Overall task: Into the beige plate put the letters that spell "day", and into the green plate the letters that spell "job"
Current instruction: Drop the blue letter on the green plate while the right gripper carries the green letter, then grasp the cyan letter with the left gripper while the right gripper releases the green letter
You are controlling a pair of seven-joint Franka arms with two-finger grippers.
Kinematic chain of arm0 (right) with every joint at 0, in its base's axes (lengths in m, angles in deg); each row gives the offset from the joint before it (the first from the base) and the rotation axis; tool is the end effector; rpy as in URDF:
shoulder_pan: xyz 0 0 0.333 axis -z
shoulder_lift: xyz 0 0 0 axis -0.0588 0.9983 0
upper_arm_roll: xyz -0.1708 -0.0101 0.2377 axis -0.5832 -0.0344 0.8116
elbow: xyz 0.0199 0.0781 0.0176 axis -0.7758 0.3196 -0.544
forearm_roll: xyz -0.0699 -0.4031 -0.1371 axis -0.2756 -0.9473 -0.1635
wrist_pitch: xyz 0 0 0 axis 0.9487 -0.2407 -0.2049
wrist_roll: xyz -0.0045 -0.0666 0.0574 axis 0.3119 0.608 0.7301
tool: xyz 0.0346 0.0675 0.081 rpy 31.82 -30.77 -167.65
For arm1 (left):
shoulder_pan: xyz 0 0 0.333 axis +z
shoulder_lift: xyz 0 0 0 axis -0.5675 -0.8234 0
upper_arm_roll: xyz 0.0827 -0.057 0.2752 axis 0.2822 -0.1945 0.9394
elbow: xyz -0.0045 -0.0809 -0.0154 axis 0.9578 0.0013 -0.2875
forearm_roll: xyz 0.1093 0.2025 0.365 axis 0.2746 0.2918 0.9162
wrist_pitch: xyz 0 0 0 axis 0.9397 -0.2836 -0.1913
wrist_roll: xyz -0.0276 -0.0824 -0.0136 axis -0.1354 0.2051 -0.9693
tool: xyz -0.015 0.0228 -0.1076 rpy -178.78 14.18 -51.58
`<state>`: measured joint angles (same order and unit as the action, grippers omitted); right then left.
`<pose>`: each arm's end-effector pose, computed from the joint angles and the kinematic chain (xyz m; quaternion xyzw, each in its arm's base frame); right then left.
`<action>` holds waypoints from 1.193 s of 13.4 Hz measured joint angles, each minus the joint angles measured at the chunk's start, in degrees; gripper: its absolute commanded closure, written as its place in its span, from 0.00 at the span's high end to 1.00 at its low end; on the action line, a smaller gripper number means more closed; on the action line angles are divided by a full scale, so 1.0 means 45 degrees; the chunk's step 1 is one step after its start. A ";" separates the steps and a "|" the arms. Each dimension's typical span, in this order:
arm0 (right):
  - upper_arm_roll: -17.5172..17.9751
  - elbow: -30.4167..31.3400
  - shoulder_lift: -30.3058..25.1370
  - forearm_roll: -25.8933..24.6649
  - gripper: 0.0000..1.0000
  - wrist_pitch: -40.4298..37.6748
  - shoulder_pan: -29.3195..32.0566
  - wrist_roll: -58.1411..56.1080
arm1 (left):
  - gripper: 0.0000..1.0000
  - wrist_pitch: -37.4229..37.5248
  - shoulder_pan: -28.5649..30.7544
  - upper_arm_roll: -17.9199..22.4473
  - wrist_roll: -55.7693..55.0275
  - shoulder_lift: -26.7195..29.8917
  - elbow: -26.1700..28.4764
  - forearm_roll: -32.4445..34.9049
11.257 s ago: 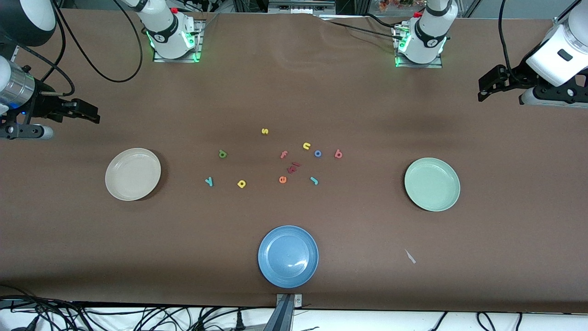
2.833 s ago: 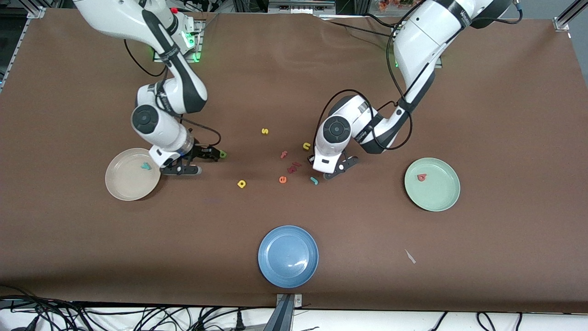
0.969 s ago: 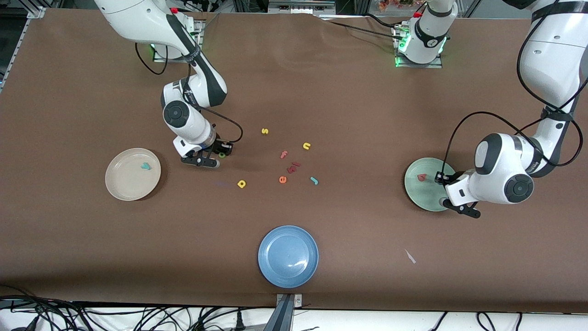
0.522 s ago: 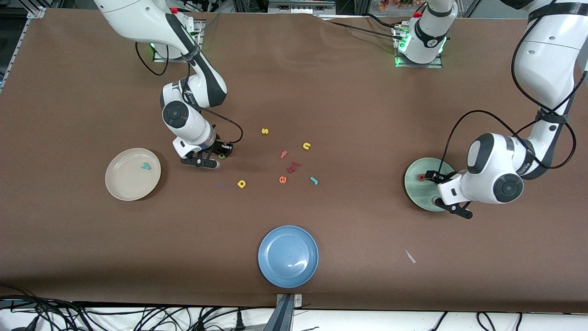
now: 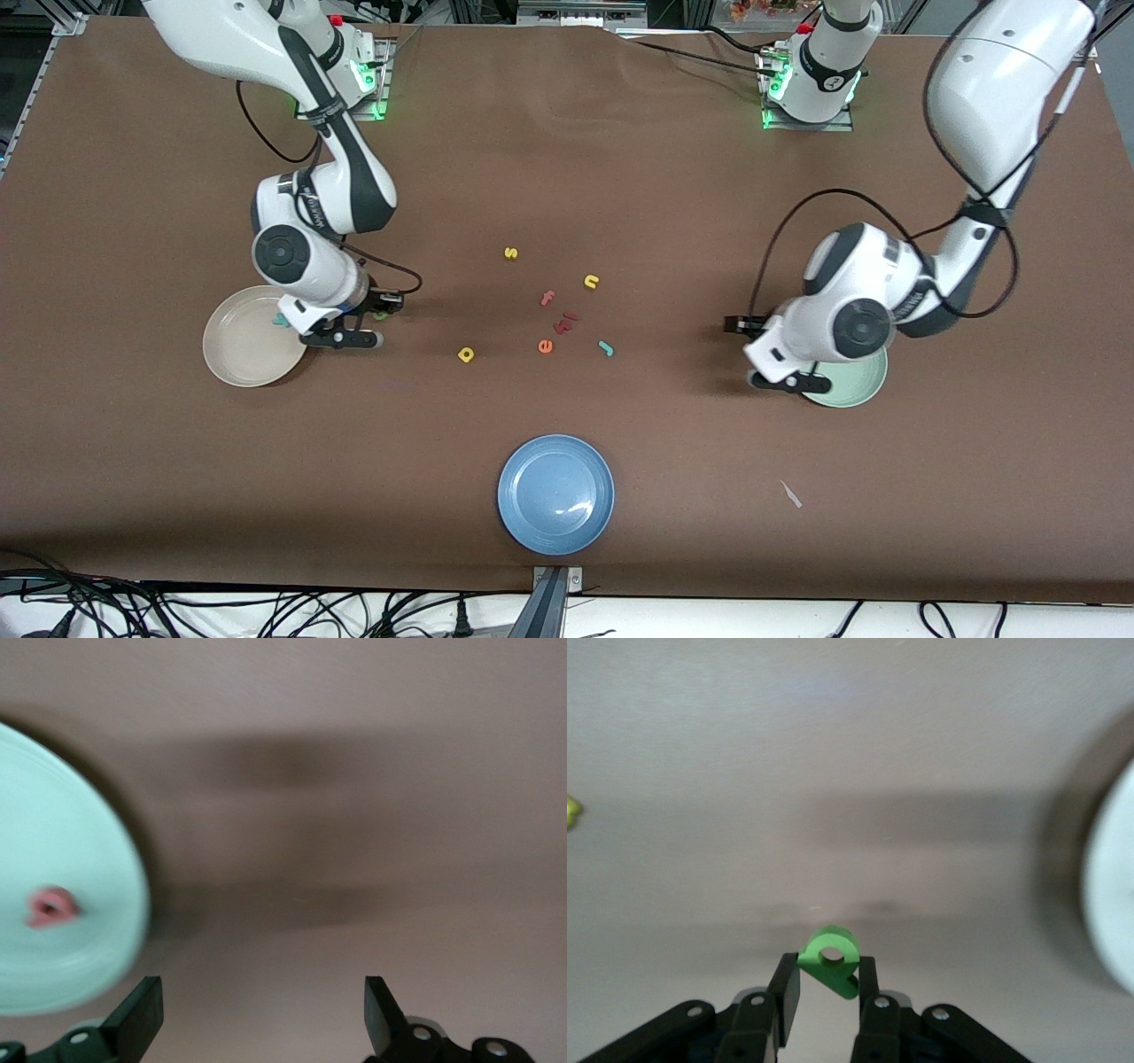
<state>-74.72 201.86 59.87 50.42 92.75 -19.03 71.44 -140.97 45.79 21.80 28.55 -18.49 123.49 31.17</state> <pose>0.5804 0.1706 0.1775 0.9976 0.0056 -0.0687 0.0088 0.6237 -0.2301 0.2070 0.9876 -0.0025 -0.1560 0.0178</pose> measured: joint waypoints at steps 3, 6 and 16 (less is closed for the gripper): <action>-0.1170 0.0002 -0.0009 -0.0034 0.32 -0.0355 0.0071 -0.2973 | 0.99 -0.0064 -0.1450 0.0013 -0.3735 -0.0195 -0.0596 -0.0431; -0.1931 0.0004 0.0017 -0.0037 0.32 -0.0387 0.0288 -0.5230 | 0.88 -0.0155 -0.2484 0.0022 -0.6915 -0.0982 -0.1918 -0.0479; -0.1830 -0.1043 0.0706 -0.0020 1.00 -0.0366 0.1708 -0.9080 | 0.47 -0.2498 -0.5895 0.1798 -1.2148 -0.3454 -0.4302 -0.0491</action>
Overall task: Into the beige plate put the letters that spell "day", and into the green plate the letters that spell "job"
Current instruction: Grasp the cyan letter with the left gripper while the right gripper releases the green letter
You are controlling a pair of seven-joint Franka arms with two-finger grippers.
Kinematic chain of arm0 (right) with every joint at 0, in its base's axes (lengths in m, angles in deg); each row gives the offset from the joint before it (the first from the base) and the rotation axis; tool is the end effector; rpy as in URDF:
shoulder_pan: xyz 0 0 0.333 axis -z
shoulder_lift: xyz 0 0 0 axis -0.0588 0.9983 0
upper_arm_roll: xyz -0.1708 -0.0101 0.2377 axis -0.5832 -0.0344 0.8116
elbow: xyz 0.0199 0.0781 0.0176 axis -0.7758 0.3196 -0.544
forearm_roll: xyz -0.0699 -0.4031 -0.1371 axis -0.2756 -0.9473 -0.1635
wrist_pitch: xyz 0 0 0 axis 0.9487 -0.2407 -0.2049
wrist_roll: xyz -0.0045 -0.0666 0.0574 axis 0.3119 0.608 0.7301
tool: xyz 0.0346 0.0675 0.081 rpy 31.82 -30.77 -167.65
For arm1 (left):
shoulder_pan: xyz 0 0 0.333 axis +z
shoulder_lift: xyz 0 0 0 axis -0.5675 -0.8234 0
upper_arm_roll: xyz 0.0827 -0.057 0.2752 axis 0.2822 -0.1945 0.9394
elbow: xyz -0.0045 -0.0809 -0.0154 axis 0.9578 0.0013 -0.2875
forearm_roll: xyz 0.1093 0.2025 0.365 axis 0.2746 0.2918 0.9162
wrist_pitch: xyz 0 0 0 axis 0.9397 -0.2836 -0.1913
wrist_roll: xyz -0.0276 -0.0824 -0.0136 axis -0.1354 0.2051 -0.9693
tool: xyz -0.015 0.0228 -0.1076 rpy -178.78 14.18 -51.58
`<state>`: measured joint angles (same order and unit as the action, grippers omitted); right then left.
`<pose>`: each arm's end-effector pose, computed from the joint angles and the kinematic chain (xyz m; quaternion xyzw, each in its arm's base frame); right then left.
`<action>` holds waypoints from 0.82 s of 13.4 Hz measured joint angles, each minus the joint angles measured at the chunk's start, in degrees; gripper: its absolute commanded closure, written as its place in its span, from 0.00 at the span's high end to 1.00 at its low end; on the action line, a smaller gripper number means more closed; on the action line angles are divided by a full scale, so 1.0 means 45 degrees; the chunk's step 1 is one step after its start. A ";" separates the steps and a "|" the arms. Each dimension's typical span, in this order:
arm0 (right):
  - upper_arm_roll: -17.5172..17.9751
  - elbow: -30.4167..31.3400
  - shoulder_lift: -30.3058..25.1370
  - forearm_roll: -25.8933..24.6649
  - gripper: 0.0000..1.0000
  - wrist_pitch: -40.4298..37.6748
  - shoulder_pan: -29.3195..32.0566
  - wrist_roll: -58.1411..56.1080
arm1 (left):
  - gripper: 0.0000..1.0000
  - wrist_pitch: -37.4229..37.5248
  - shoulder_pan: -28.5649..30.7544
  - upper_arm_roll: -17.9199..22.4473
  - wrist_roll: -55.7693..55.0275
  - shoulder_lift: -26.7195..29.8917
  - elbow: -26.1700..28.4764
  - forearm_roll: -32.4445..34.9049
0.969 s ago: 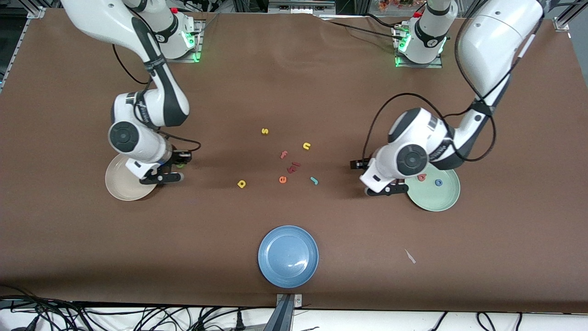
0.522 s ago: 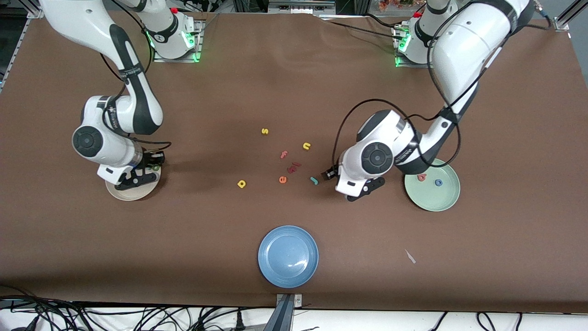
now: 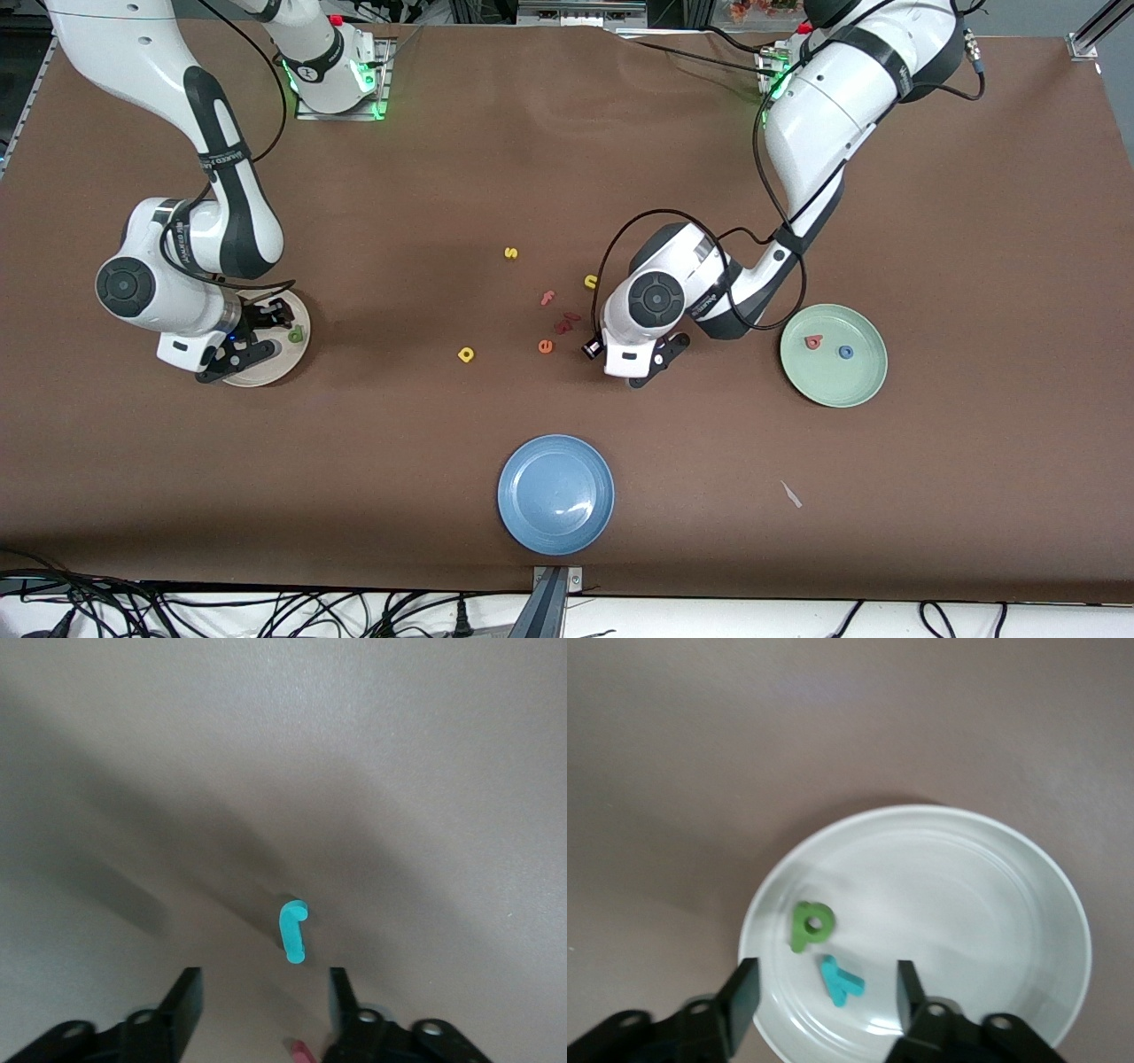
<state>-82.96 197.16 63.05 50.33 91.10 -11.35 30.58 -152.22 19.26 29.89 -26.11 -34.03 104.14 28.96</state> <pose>0.6261 0.0061 0.1826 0.9710 0.2289 -0.0677 0.0107 0.6020 -0.4462 0.1587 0.9261 0.3614 -0.1036 0.0327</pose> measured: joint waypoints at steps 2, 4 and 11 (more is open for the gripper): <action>0.0486 -0.0115 0.0002 0.0036 1.00 -0.0003 -0.0092 0.0541 | 0.43 -0.0455 -0.0024 0.0060 -0.0008 -0.0135 -0.0005 0.0000; 0.1153 -0.0218 0.0002 0.0038 1.00 -0.0003 -0.0136 0.1404 | 0.42 -0.0616 -0.0021 0.0084 -0.0009 -0.0259 -0.0006 0.0000; 0.2715 -0.1092 0.0260 0.0037 1.00 0.0037 -0.0944 0.2284 | 0.14 -0.0670 -0.0046 0.0096 0.0016 -0.0457 -0.0006 0.0010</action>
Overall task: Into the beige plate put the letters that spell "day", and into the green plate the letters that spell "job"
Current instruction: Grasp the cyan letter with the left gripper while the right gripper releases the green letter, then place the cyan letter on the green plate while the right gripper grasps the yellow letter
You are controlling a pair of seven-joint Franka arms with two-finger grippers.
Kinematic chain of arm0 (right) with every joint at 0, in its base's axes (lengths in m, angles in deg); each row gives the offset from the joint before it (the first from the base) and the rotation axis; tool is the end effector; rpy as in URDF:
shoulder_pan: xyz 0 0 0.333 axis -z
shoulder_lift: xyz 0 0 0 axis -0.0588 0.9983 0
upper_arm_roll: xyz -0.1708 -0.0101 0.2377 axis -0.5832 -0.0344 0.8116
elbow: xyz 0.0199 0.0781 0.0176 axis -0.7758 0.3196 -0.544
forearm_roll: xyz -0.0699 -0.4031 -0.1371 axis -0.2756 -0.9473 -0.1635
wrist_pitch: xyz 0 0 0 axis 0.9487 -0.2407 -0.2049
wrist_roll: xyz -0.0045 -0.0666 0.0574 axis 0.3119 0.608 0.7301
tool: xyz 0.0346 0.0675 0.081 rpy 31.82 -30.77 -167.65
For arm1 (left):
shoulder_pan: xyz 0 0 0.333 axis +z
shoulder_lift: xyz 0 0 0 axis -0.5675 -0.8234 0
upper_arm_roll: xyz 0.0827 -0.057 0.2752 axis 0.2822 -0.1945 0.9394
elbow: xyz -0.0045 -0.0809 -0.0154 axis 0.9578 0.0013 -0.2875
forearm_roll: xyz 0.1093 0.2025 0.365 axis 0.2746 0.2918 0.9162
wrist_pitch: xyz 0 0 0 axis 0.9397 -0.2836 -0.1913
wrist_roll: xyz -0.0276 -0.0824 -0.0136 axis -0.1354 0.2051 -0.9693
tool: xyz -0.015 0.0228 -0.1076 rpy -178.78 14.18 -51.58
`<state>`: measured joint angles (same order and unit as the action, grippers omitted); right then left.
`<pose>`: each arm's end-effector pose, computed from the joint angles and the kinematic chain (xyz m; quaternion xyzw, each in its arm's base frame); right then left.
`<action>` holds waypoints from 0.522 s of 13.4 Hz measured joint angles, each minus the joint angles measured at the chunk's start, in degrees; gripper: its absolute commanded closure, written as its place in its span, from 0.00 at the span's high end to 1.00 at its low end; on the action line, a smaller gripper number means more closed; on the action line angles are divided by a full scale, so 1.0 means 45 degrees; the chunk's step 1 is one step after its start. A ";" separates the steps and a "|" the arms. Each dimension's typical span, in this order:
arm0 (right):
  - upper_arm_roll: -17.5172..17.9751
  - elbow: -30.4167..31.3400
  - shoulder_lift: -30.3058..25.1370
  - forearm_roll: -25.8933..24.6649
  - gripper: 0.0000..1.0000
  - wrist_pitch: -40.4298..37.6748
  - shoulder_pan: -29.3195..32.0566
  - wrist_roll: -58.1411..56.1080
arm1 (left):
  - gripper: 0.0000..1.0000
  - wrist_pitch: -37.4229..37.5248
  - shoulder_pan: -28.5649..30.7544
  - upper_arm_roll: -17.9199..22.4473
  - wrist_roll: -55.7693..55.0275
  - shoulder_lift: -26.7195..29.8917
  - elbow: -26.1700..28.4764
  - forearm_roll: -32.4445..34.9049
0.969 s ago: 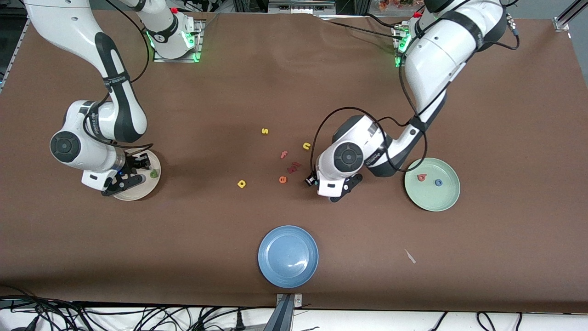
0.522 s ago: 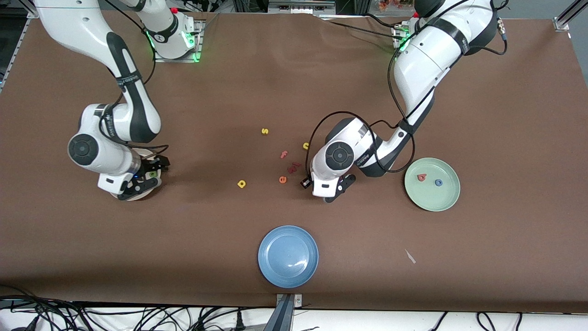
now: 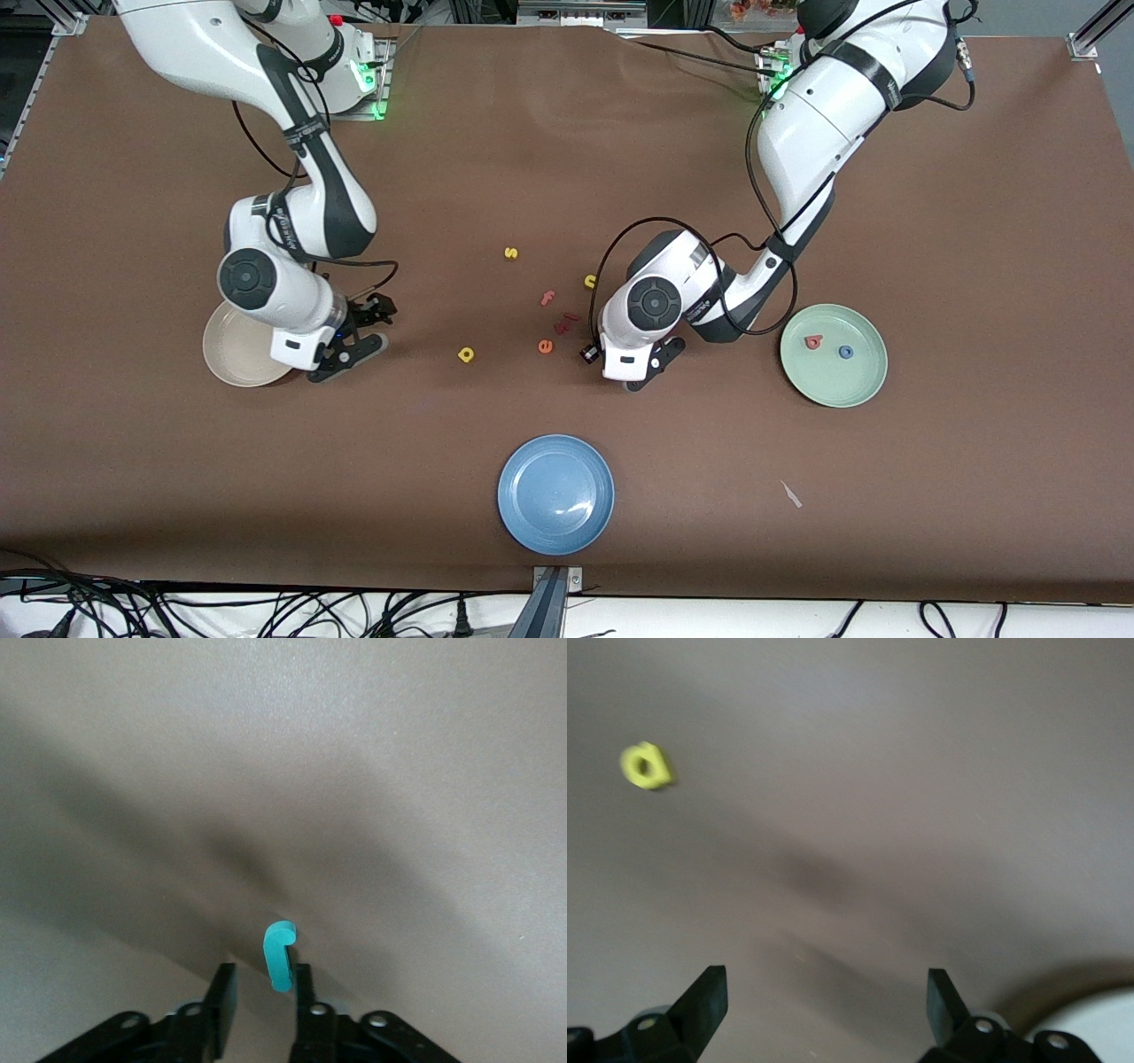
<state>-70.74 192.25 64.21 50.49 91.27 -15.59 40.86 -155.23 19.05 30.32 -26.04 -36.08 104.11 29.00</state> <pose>0.6240 0.1919 0.1981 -0.9608 -0.2736 0.0368 0.0242 0.6016 -0.4459 0.1365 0.9243 0.3652 -0.1027 0.0425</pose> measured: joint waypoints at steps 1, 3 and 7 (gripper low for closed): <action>0.0030 -0.0293 0.0183 0.0000 1.00 0.0027 -0.0322 0.0005 | 0.06 -0.0044 -0.0029 0.0009 0.0006 -0.0069 0.0000 0.0044; 0.0043 -0.0881 0.0669 -0.0002 1.00 0.0123 -0.0900 0.0036 | 0.00 -0.0111 -0.0067 0.0005 0.0006 -0.0089 -0.0037 0.0165; 0.0049 -0.1481 0.1546 -0.0061 1.00 0.0738 -0.1540 0.0039 | 0.00 -0.0029 -0.0040 0.0082 0.0012 -0.0089 -0.0199 0.0214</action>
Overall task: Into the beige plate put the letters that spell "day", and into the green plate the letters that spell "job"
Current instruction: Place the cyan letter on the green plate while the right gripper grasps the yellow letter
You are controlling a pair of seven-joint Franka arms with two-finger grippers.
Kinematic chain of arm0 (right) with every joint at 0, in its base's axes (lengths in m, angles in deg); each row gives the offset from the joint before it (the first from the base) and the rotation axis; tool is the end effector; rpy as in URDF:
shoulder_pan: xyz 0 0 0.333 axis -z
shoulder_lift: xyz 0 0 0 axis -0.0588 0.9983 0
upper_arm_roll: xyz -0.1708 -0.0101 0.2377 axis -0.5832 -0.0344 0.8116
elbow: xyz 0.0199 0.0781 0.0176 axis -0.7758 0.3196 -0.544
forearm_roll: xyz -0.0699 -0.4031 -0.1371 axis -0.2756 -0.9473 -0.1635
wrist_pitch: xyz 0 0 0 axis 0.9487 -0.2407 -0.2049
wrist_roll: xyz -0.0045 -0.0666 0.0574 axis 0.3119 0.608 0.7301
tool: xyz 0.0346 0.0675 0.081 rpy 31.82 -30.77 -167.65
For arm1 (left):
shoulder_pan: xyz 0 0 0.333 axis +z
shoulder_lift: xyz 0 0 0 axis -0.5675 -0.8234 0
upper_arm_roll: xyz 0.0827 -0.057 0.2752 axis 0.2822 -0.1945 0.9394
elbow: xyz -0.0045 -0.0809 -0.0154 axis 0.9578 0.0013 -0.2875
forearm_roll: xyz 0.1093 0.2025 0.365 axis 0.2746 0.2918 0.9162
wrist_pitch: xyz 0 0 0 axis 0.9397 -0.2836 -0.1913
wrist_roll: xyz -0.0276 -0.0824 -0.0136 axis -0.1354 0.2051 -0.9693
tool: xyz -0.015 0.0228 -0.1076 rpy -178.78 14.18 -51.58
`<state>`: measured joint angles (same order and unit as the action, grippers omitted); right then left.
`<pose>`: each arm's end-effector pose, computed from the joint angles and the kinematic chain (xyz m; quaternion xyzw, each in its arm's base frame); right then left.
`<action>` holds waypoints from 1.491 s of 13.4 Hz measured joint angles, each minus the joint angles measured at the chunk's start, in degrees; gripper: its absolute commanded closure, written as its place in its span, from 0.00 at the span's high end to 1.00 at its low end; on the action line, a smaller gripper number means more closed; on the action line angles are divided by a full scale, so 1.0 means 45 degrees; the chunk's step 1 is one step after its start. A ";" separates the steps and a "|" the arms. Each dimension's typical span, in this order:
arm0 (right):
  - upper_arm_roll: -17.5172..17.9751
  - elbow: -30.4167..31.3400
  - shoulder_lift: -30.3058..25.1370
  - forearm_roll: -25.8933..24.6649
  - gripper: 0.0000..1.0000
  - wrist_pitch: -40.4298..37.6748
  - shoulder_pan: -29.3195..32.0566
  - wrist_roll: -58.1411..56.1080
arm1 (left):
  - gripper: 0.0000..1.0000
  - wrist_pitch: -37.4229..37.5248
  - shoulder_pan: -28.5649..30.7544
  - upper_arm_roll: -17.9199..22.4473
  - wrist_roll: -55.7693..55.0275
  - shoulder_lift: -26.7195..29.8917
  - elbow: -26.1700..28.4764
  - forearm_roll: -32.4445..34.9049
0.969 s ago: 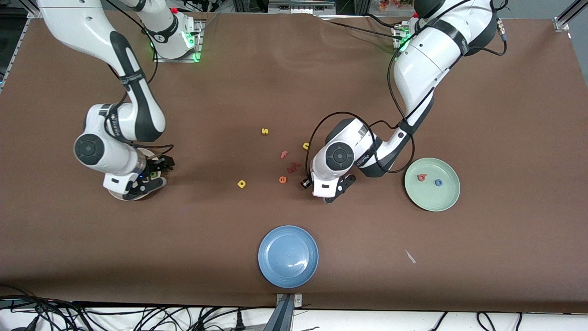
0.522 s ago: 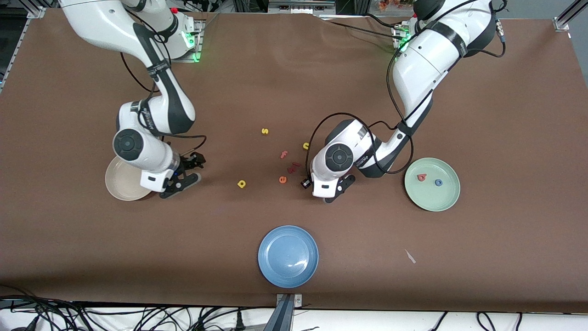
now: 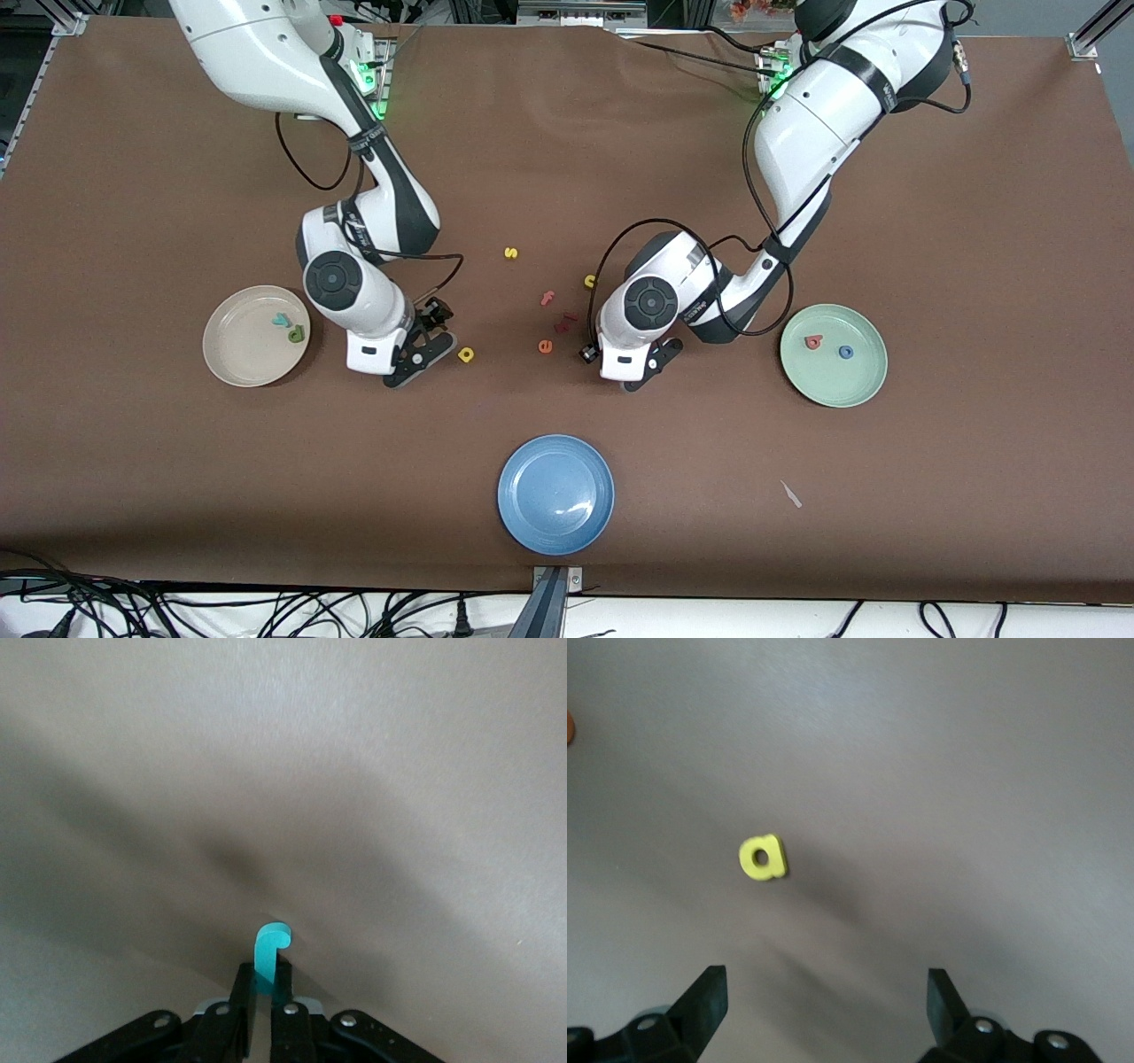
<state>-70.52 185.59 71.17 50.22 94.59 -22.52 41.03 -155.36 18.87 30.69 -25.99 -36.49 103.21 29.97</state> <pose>0.6225 0.2800 0.1732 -0.9425 -0.3334 0.0118 0.0198 0.6071 -0.4442 0.1369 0.9261 0.3633 -0.0927 0.0424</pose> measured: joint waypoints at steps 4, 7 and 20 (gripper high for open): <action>-0.0001 -0.0039 0.0423 -0.0038 1.00 0.0997 -0.0246 -0.0021 | 0.00 0.2200 0.0487 0.0003 0.1159 0.0474 -0.0526 0.0040; 0.0002 -0.0054 0.0628 -0.0045 1.00 0.1619 -0.0301 -0.0052 | 0.00 0.4577 0.1250 0.0005 0.3619 0.1438 -0.0608 0.0040; 0.0013 -0.0188 0.1361 -0.0047 0.65 0.2217 -0.1021 -0.0038 | 0.00 0.6696 0.6711 0.0127 1.6530 0.2250 0.0654 0.0083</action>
<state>-70.46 184.74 77.29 50.01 104.57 -27.12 40.86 -125.23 49.07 31.26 48.40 -26.36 106.16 30.34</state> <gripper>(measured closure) 0.238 0.890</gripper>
